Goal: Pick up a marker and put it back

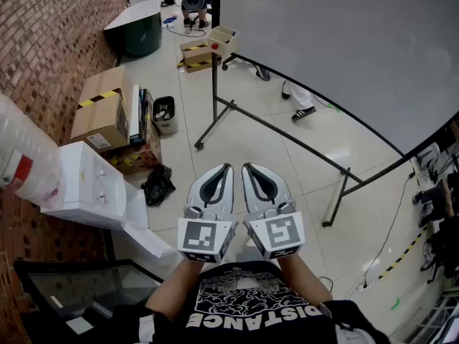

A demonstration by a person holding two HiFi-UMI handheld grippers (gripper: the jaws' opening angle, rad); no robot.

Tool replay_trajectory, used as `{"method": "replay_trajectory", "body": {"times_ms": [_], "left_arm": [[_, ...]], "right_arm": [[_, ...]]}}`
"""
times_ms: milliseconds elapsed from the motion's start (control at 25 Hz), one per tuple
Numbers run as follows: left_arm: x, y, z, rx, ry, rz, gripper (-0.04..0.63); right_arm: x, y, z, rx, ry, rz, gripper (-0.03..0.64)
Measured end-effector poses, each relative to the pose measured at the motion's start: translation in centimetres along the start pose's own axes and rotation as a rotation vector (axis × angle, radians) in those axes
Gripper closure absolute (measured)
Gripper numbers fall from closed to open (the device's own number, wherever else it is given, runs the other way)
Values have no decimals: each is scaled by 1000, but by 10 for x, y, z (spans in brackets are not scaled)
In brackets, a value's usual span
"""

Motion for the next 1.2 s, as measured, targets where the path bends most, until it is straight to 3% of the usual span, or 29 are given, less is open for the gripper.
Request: {"method": "replay_trajectory", "body": {"times_ms": [600,1200], "left_arm": [[26,-81,-1,4,-24,-20,589],[42,-229,16,21,-26,17,589]], "right_arm": [[-57,-60,-4,-20,22,-20,617],[-177,-153,3,-23,-8,16,617]]}}
Point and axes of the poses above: the fingertips, and each gripper's own axes: y backward along the fingers, x to its left, z out of its top, the point moved 7 cm from there along y, backward along the fingers, and after that the axes turned 7 degrees about z, right-handed, at the moved point
